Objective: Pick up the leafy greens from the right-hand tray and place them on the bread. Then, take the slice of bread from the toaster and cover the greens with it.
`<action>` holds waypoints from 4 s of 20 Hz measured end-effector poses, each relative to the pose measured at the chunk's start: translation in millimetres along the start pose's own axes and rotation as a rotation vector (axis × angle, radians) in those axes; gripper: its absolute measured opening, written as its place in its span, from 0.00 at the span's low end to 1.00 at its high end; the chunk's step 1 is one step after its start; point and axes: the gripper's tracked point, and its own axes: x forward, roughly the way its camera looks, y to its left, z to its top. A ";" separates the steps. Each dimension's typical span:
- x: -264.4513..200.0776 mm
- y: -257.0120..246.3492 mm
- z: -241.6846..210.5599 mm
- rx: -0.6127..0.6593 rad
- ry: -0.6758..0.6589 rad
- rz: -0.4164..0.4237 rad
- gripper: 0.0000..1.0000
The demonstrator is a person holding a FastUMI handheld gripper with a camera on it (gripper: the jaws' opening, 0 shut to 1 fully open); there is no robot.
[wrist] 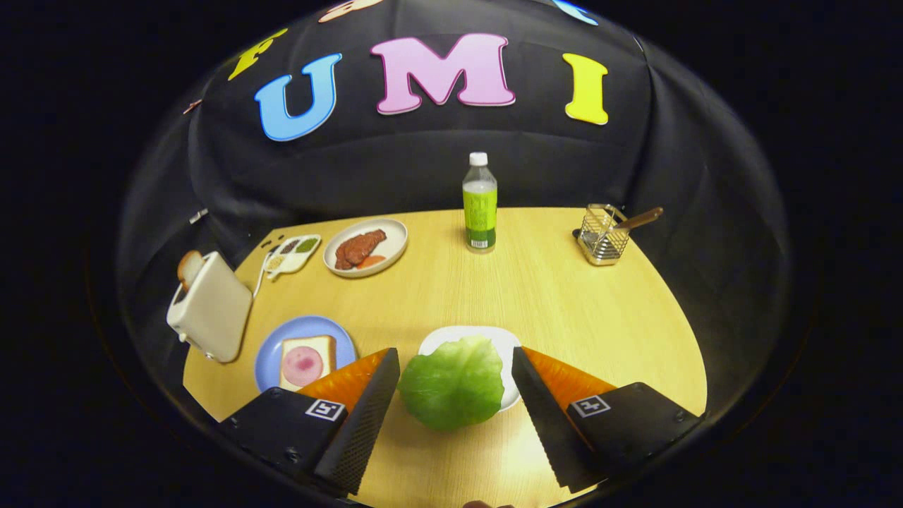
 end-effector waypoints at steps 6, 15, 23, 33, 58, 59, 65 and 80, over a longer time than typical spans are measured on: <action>64.2 -6.4 -44.8 -0.014 0.089 -0.025 1.00; 99.4 -6.1 -58.1 -0.019 0.122 -0.045 1.00; 95.5 -9.0 -58.6 -0.023 0.153 -0.027 0.46; 86.1 -10.9 -45.8 0.046 0.158 0.014 0.05; -3.9 213.5 34.0 -0.161 0.113 0.402 0.05; -1.4 225.1 25.6 -0.154 0.133 0.424 0.05; 26.2 252.6 -9.9 -0.115 0.215 0.462 0.05; 64.8 232.5 -35.4 -0.194 0.215 0.305 0.67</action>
